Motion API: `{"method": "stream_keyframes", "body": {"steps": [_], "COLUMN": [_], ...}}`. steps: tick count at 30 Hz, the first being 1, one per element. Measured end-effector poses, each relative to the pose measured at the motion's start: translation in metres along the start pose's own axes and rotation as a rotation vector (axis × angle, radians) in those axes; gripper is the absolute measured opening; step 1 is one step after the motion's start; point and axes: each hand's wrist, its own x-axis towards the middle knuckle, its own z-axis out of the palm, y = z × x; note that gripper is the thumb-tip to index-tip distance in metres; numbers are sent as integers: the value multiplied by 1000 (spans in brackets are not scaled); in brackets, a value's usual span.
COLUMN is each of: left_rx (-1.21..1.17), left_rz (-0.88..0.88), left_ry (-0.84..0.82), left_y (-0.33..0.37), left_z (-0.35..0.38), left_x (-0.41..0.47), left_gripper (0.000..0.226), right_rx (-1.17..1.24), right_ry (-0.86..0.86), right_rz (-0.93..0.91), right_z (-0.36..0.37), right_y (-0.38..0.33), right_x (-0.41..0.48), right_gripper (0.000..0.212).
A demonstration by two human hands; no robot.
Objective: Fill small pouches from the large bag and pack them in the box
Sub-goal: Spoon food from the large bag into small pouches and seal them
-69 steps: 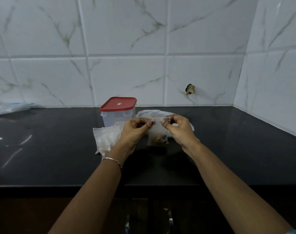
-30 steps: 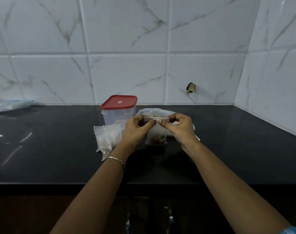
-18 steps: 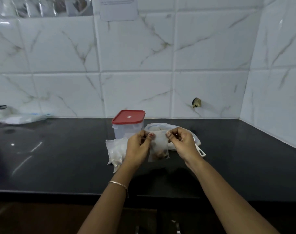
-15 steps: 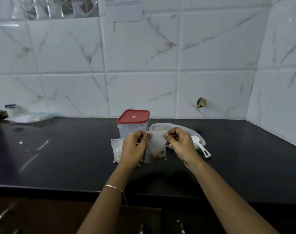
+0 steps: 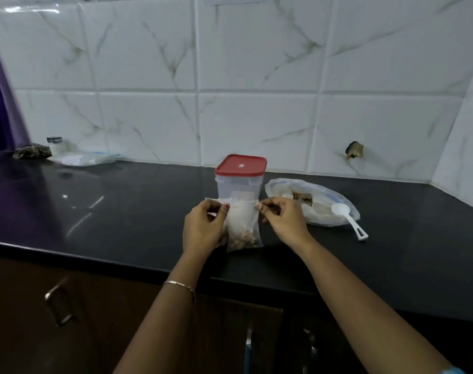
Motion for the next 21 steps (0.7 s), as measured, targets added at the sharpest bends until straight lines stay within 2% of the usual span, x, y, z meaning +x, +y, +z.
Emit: {"method": "stream_keyframes", "body": {"steps": [5,9,12,14,17,19,21], "left_rx": [51,156,214,216,145,267,505], "left_rz": [26,298,497,604,663,672,690], "left_ry": [0,141,216,149,-51,-210,-342], "left_y": [4,9,29,45,66,76,77], "left_z": [0,6,23,41,73,98,122], "left_x": [-5,-8,-13,-15,-23,-31,-36], "left_gripper": [19,24,27,27,24,30,44], "right_rx": [-12,-7,-150,-316,-458,-513,-592], "right_ry": [77,196,294,354,363,337,265], "right_rz": [34,53,23,56,171,245,304], "right_z": [-16,-45,-83,-112,-149,-161,-162], "right_y": [3,12,26,35,46,49,52], "right_x": [-1,-5,-12,-19,-33,-43,-49], "right_gripper": [12,12,6,9,16,29,47]}}
